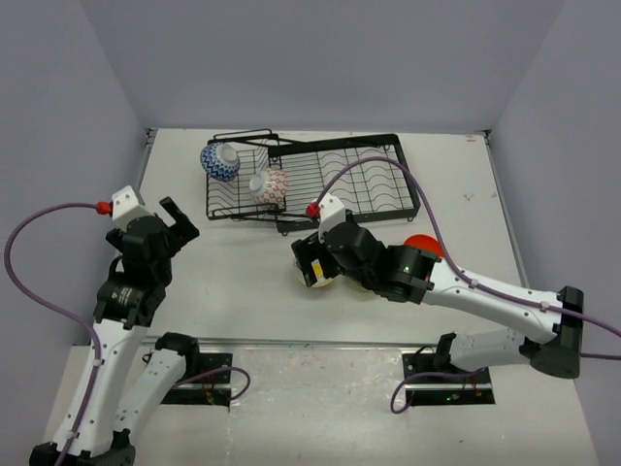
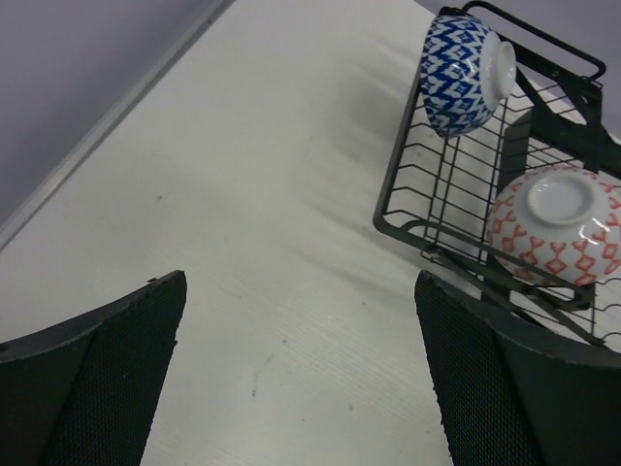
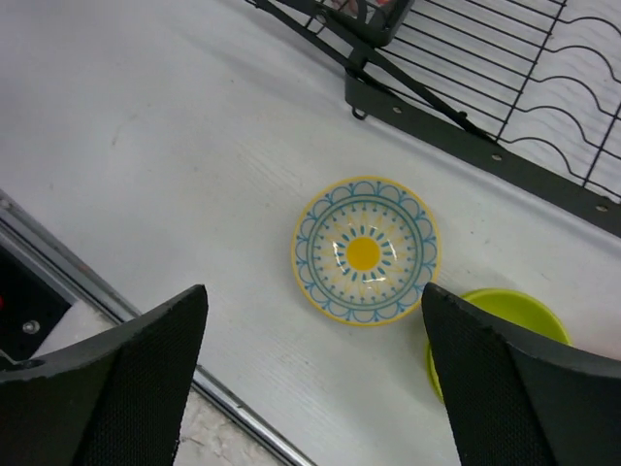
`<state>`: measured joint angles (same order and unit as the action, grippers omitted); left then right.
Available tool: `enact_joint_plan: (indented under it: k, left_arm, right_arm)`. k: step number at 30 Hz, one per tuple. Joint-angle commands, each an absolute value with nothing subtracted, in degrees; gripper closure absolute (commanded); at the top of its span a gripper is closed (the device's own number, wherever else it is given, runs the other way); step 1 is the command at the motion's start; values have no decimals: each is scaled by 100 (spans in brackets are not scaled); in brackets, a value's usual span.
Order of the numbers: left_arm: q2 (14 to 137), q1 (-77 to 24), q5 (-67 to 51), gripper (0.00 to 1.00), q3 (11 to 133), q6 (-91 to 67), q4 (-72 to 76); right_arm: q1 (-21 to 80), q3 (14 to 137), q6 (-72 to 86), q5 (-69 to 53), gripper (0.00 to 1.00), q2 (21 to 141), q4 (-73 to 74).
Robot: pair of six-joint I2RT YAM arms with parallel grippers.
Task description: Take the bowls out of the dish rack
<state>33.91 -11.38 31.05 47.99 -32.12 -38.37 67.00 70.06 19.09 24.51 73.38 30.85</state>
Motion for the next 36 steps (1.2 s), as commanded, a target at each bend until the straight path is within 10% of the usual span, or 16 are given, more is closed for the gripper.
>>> enact_joint_plan:
  k: [1,10,17,36]
  left_arm:
    - [4205,-1108,2497,0,5369,-3795,-3410]
    - [6880,584,-417,0,6584,-4332,-2042]
    - [8172,1643,-2852,0,5538,-5132,2033]
    - [11408,2109,-4966,1,5774,-7875,7312]
  right_arm:
    - [6636,6331,2013,1803,6,6850,2147]
    - [6354,4696,2118,660,1,5239,915]
    - [6337,4201,1995,273,1,4597,729]
    - [6337,4324,1863,26,1,4948,800]
